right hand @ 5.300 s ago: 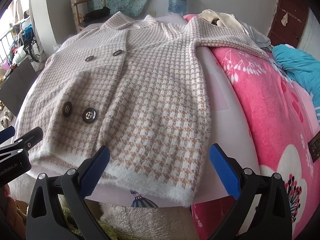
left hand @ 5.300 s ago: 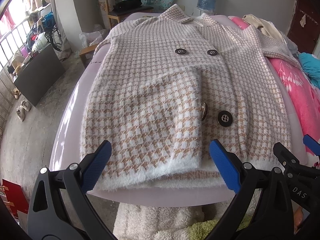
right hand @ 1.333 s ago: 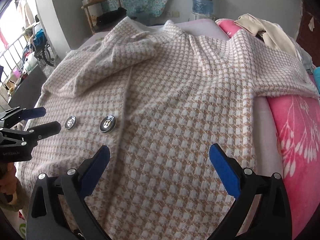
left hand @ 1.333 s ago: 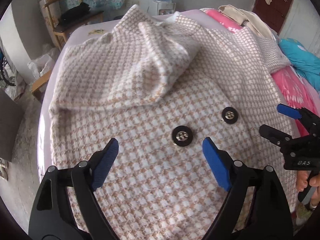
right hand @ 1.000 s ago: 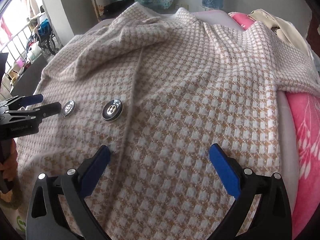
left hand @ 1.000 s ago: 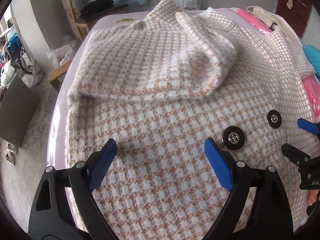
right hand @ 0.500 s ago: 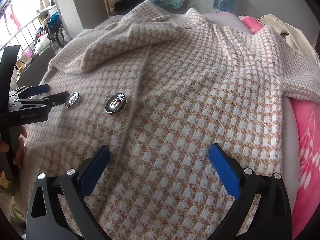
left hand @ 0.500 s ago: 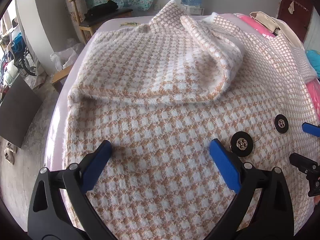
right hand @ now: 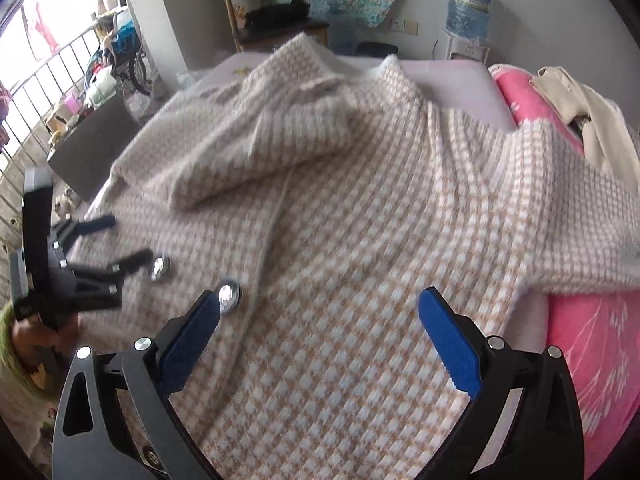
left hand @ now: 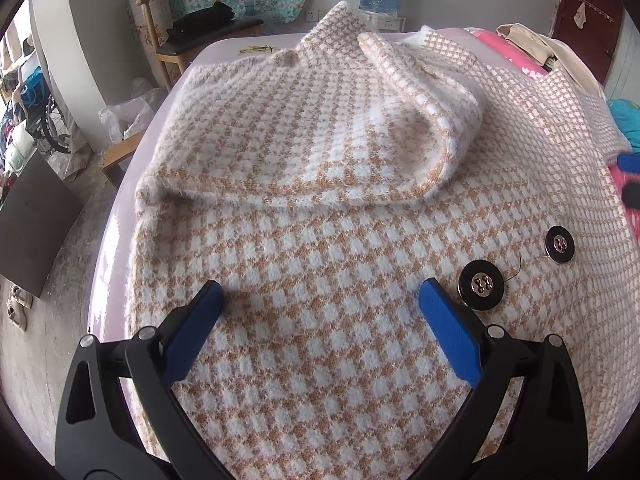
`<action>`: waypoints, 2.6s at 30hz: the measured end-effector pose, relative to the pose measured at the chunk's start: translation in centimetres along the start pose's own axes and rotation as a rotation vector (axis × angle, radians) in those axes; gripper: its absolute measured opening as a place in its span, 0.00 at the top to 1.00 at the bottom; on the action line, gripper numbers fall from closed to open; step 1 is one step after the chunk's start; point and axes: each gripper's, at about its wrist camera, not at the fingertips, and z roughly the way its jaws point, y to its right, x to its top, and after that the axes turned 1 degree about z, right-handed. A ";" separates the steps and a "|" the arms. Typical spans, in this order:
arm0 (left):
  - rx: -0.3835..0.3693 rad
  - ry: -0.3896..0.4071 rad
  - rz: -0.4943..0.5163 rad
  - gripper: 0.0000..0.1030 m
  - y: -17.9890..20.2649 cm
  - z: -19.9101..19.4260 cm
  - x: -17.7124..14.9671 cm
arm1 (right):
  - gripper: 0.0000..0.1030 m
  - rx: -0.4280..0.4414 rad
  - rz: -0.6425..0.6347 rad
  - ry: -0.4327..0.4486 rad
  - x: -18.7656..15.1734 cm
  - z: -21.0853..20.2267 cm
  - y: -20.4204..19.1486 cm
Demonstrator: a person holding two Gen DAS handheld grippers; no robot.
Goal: Fold large clothes
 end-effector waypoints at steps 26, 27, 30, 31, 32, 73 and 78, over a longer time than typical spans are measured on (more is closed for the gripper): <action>0.094 0.069 -0.178 0.08 -5.4 0.8 3.4 | 0.06 -0.108 0.008 -0.048 7.7 3.6 3.6; 0.093 0.070 -0.179 0.08 -5.5 0.8 3.3 | 0.06 -0.087 0.038 -0.060 6.2 2.5 4.8; 0.090 0.072 -0.188 0.08 -5.7 0.5 3.0 | 0.06 -0.012 0.147 -0.136 1.7 1.2 8.2; 0.091 0.072 -0.192 0.08 -5.8 0.4 2.9 | 0.07 0.030 0.192 -0.147 0.5 0.7 9.0; 0.088 0.074 -0.197 0.08 -5.9 0.3 2.9 | 0.09 0.075 0.238 -0.150 -0.5 0.5 9.8; 0.075 0.060 -0.256 0.43 -9.2 -1.2 -0.4 | 0.95 0.459 0.118 0.353 13.6 -2.8 7.1; 0.081 0.062 -0.252 0.43 -9.0 -1.3 -0.5 | 0.95 0.252 0.276 0.006 8.9 6.8 12.8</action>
